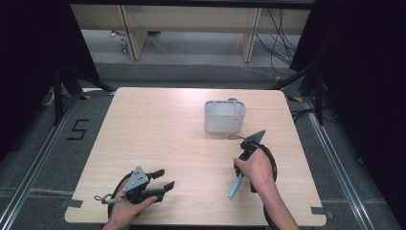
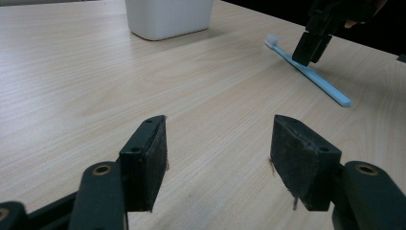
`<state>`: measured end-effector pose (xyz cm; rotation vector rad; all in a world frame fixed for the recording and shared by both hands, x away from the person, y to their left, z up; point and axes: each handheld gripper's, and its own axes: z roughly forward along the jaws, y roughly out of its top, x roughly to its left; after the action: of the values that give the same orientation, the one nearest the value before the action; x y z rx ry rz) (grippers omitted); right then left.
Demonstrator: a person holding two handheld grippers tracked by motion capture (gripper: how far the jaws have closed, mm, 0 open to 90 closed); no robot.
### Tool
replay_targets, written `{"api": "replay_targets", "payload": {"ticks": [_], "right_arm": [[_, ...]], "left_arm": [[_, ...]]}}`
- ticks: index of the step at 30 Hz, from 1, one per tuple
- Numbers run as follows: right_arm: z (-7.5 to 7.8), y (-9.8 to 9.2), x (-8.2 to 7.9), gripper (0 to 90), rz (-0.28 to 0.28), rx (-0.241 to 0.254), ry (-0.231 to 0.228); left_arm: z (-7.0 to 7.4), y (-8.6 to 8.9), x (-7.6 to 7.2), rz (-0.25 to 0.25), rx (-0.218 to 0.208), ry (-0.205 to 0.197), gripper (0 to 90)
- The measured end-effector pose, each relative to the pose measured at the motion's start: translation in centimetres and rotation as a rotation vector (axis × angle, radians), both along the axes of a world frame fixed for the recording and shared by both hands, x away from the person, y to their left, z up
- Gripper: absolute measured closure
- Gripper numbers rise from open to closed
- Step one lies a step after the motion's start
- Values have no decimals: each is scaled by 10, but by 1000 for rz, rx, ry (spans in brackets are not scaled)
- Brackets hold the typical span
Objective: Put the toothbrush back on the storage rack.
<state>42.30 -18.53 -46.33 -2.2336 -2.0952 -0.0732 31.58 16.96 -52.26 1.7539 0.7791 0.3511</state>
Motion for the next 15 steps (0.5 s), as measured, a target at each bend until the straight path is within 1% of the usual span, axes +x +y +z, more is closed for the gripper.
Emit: {"api": "replay_targets", "payload": {"ticks": [1, 4, 5, 6, 7, 8, 9, 10, 11, 12, 13, 14, 15], "right_arm": [[1, 5, 1, 567, -52, 8, 15], [0, 6, 2, 574, -54, 7, 19], [-2, 2, 2, 579, -14, -5, 3], [-1, 6, 3, 585, -72, -2, 22], [-1, 6, 3, 585, -72, -2, 22], [-2, 3, 4, 589, -40, -7, 16], [-4, 2, 4, 594, -29, -23, 10], [-4, 6, 5, 597, -85, -8, 26], [-6, 4, 4, 601, -69, 19, 2], [-6, 4, 4, 601, -69, 19, 2], [-7, 10, 5, 607, -140, 6, 25], [-6, 10, 5, 612, -125, 2, 24], [-6, 10, 5, 612, -125, 2, 24]], "left_arm": [[0, 0, 0, 0, 0, 0, 372], [0, 0, 0, 0, 0, 0, 373], [1, 1, -1, 5, 17, 4, 373], [1, 1, -1, 5, 16, 3, 372], [1, 1, -1, 4, 17, 4, 372], [1, 1, -1, 4, 16, 4, 372], [1, 1, -1, 4, 16, 5, 372], [1, 1, -1, 5, 16, 4, 372], [1, 0, -1, 6, 8, 4, 373], [1, 0, -1, 6, 8, 4, 373], [1, 0, -1, 5, 9, 6, 373], [1, 0, -1, 5, 9, 6, 373], [0, 0, -1, 3, 5, 5, 373]]}}
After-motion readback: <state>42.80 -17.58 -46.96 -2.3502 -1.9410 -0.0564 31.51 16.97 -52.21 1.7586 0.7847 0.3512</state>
